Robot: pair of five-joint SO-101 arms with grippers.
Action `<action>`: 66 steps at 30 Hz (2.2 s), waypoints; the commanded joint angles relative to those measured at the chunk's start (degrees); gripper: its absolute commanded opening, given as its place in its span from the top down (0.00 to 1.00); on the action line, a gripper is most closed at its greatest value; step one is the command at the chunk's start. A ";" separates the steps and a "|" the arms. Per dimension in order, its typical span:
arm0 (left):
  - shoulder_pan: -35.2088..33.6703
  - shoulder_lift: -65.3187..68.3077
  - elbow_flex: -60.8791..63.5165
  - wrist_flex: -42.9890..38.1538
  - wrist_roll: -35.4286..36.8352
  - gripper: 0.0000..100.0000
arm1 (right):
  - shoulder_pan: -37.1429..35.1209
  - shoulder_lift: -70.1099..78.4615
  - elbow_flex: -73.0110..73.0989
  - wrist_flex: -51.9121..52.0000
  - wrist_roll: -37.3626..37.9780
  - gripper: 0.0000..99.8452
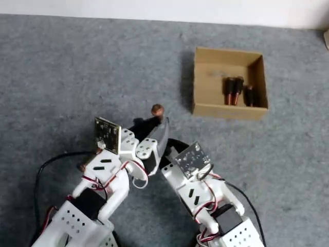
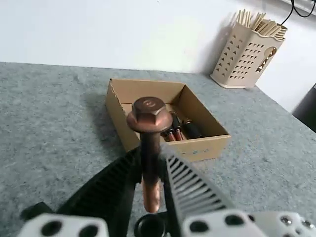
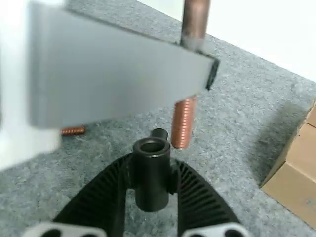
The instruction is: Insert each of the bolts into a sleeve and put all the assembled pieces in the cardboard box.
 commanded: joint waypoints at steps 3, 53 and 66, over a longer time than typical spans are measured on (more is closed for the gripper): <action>1.10 -1.54 -5.23 0.09 -0.62 0.99 | 1.71 -0.84 0.22 -0.13 0.70 1.00; 1.10 -1.45 -2.86 8.00 -0.70 0.99 | 4.18 -0.84 0.04 -0.13 0.79 1.00; 2.51 -0.92 -2.77 5.89 -0.53 0.99 | 2.07 -0.84 0.13 -0.13 0.70 1.00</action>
